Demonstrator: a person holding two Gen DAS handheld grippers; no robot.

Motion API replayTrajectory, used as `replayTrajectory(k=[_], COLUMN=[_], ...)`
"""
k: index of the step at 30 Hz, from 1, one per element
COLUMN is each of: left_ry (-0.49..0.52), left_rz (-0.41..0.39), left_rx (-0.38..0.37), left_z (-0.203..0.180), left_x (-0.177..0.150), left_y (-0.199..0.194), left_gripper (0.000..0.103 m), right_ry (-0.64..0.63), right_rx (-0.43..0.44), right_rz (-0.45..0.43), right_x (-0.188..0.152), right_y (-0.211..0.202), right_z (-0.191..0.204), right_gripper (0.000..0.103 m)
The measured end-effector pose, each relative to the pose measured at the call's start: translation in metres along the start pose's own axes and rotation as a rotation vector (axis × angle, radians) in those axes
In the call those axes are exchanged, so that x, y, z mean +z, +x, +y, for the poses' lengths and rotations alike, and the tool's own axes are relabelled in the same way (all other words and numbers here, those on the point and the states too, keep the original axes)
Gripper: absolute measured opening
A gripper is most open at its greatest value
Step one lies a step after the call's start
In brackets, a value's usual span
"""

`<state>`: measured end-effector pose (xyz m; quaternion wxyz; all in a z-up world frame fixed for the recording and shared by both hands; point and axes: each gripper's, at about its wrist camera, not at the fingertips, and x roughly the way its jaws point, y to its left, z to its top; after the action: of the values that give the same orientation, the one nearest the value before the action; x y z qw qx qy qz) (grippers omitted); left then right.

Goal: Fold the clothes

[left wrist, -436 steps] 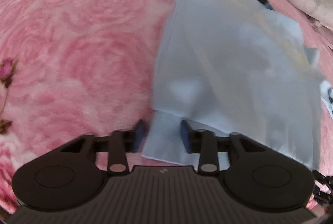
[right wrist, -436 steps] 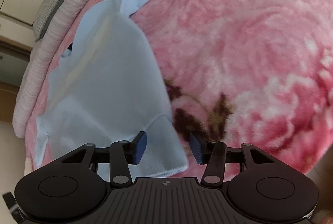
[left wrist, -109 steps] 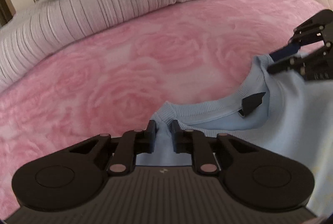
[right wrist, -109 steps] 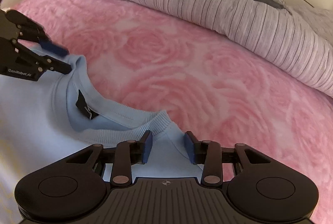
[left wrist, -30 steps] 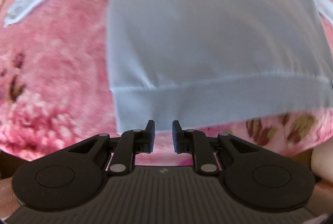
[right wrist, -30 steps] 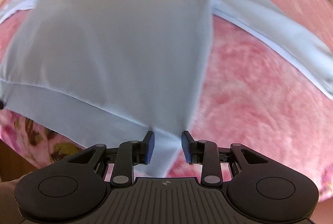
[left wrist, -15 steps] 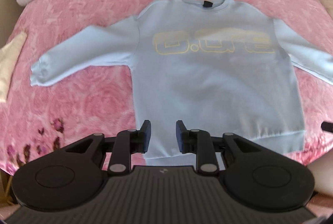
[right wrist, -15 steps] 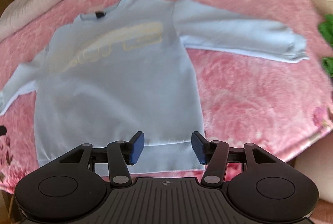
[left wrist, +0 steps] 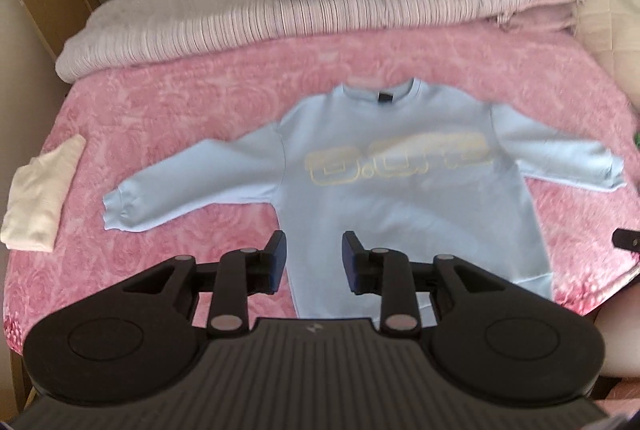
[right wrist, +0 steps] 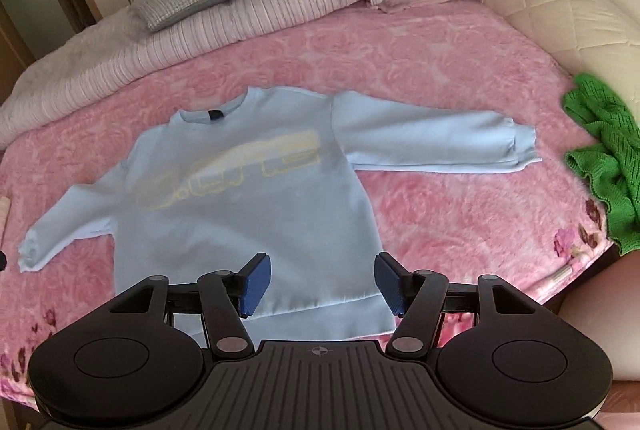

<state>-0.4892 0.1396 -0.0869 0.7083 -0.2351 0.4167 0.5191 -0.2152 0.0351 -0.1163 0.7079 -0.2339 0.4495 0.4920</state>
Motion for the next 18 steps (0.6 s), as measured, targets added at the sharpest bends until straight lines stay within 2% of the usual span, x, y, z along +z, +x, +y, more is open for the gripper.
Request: replayTrajectory(k=[7,10,14,18], left_ry=[-0.060,-0.093,-0.114,-0.149], left_rz=[-0.011,0.010,0.015,0.026], left_rx=[0.031,0.042,0.047,0.050], left_z=[-0.026,-0.047,-0.082,-0.111], left_x=[-0.027,-0.045,-0.068,-0.089], left_y=[-0.025,-0.035,-0.050,-0.064], left_gripper=[0.030,0.030,0.031,0.031], right_ry=[-0.047,-0.053,-0.085,-0.139], right_rx=[0.038,0.072,0.095,0.110], right_rz=[-0.011,0.008,0.018,0.028], right_x=[-0.005,-0.010,-0.015,-0.019], right_y=[-0.022,-0.031,-0.044,-0.050], right_z=[-0.032,-0.056,-0.089,-0.114], right_gripper=[0.062,0.063,0.072,0.073])
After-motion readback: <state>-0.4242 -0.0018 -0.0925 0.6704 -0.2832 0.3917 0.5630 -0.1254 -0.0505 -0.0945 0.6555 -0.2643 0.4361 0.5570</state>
